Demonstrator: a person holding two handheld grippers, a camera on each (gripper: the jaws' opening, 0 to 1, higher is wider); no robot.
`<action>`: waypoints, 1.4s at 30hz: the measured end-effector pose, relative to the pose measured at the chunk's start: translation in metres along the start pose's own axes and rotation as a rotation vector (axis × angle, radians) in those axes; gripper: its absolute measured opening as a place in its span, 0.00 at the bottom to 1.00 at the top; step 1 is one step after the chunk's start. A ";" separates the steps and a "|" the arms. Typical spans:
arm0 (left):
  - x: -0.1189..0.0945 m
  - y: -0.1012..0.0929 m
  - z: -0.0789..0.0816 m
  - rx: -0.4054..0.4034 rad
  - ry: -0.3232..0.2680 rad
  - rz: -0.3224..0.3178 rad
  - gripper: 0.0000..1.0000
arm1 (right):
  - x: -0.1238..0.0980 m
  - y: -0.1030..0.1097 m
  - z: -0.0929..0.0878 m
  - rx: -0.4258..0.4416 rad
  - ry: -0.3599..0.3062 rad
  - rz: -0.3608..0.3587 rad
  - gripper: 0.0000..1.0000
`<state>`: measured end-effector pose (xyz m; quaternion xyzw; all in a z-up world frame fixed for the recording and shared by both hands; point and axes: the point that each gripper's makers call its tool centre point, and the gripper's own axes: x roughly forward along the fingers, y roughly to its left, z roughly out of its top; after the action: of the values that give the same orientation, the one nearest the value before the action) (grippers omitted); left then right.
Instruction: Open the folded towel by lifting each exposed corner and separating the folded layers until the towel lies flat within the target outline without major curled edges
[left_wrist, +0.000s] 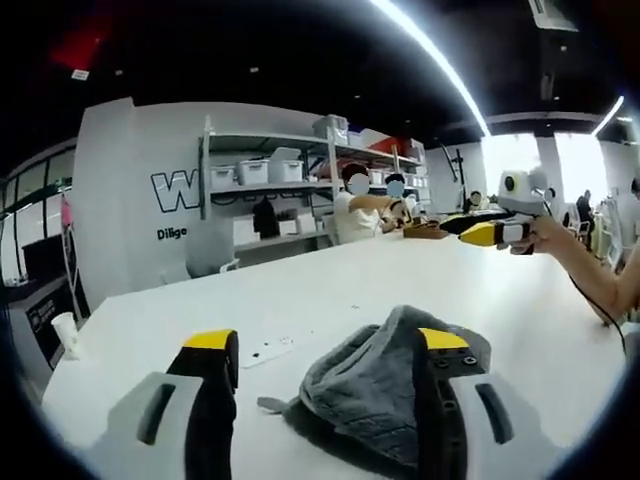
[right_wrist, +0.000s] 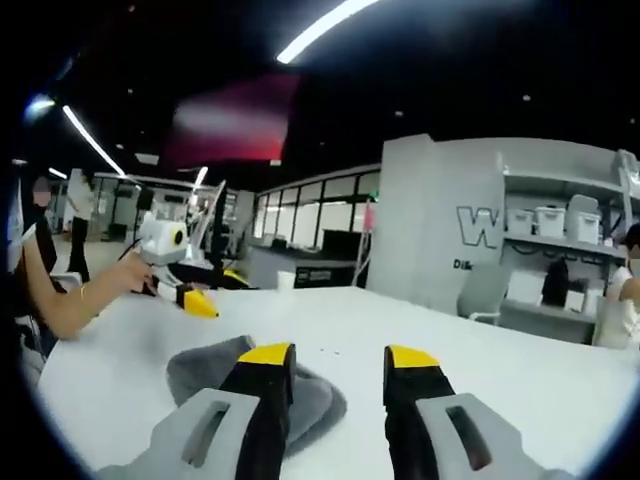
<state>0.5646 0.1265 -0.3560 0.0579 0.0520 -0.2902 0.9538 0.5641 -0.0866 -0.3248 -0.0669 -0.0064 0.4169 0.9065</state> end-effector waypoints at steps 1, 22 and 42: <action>0.001 0.000 -0.001 0.001 0.001 -0.002 0.67 | 0.002 0.000 -0.003 -0.002 0.007 -0.002 0.31; 0.014 -0.001 -0.037 -0.081 0.052 -0.039 0.58 | 0.050 0.027 -0.076 -0.006 0.163 -0.017 0.27; 0.017 0.005 -0.063 -0.093 0.116 -0.027 0.52 | 0.055 0.032 -0.112 0.060 0.232 0.020 0.19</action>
<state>0.5777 0.1303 -0.4200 0.0296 0.1213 -0.2963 0.9469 0.5830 -0.0375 -0.4427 -0.0876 0.1119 0.4155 0.8984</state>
